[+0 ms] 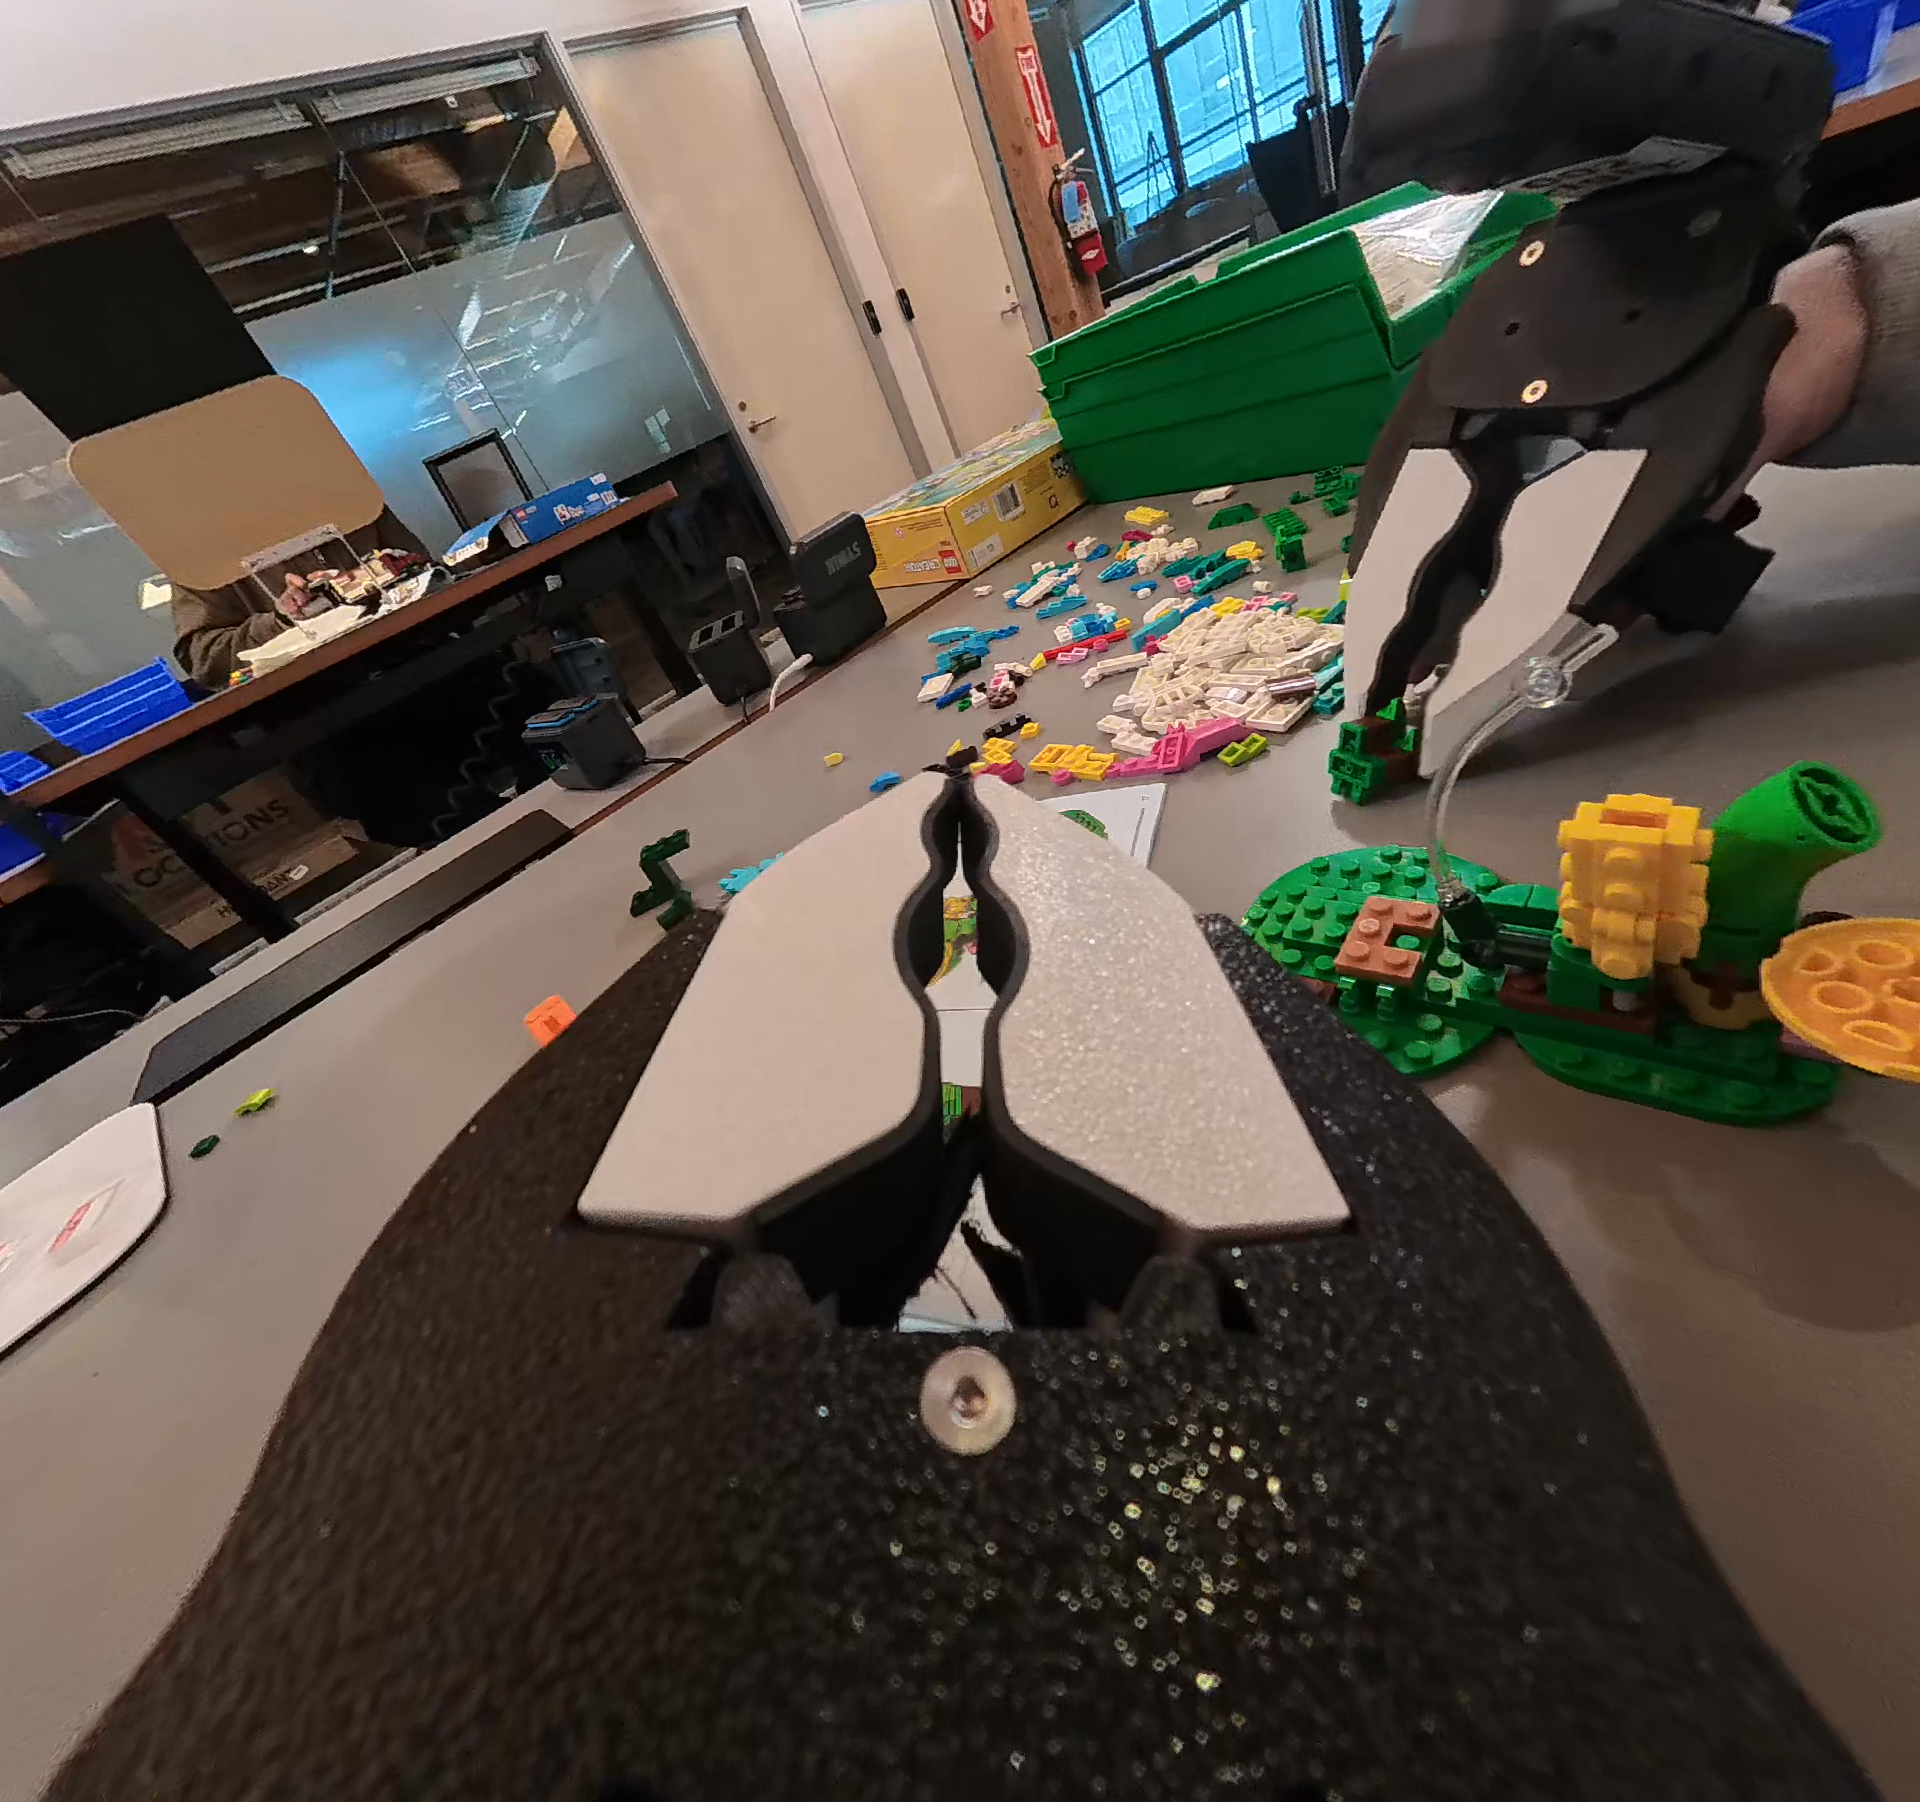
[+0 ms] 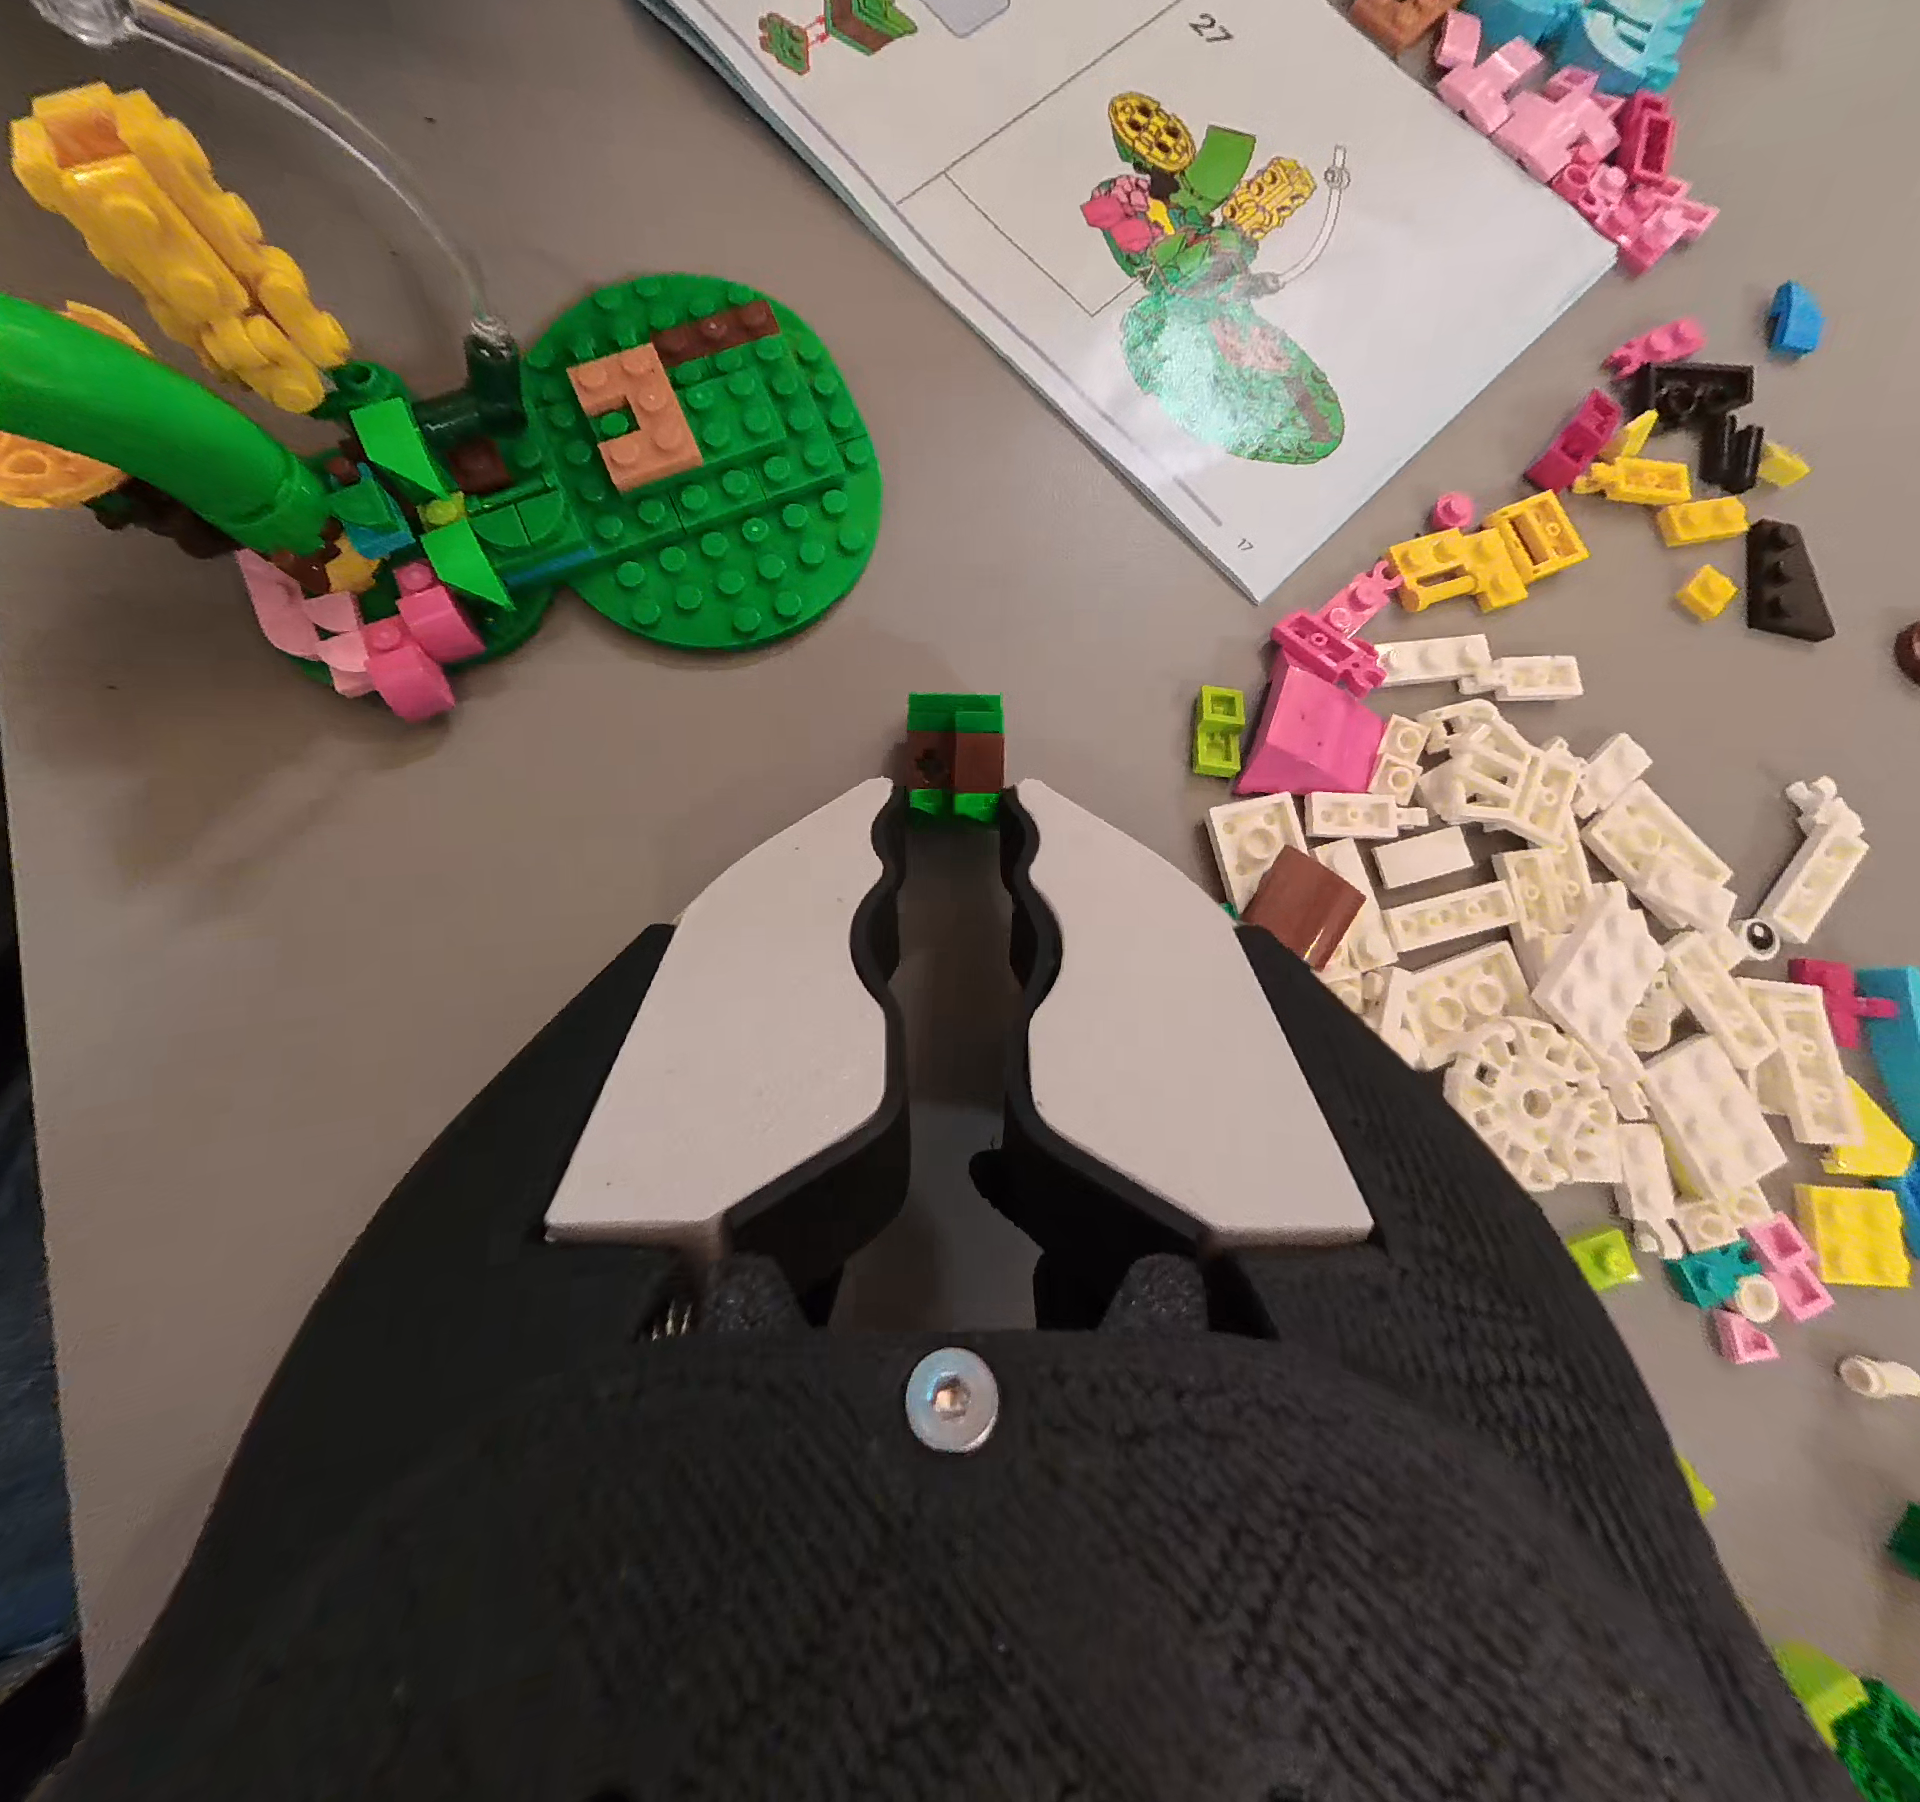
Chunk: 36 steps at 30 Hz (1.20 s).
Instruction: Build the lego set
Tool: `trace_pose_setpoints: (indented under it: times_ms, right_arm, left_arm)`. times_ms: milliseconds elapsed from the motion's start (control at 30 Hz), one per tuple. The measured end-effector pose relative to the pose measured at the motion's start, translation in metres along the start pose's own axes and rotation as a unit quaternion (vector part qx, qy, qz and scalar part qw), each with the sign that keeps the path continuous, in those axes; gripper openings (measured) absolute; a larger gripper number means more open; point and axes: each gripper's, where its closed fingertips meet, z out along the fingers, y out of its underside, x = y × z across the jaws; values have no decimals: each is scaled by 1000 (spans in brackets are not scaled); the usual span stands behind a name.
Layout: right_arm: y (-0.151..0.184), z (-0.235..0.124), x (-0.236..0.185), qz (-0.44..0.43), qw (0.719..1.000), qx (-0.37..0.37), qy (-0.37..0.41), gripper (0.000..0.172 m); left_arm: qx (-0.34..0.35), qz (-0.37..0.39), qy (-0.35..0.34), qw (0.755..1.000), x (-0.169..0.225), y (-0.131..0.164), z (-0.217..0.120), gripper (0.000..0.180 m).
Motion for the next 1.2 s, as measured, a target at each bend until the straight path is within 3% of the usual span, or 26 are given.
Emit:
trace_pose_setpoints:
  times_ms: [100,267,433,600,833,1200]
  right_arm:
    - [0,-3,0,3,1000,-1,-4,27]
    - [-12,-16,-3,-11,1000,17,3,30]
    - [-33,-20,-34,-44,997,32,-49,12]
    - [-46,2,-40,-84,996,14,-5,0]
    - [-33,24,-35,-86,995,-42,29,0]
    - [-31,19,-57,-83,994,-55,-38,0]
  left_arm:
    - [3,-9,-4,1000,-2,-1,-1,0]
    - [2,-8,0,1000,-1,-1,0,0]
    - [1,-4,2,1000,0,-1,0,0]
    - [1,-3,2,1000,0,-1,0,0]
    - [1,-1,3,1000,1,-1,0,0]
    - [-1,1,7,1000,2,-1,1,0]
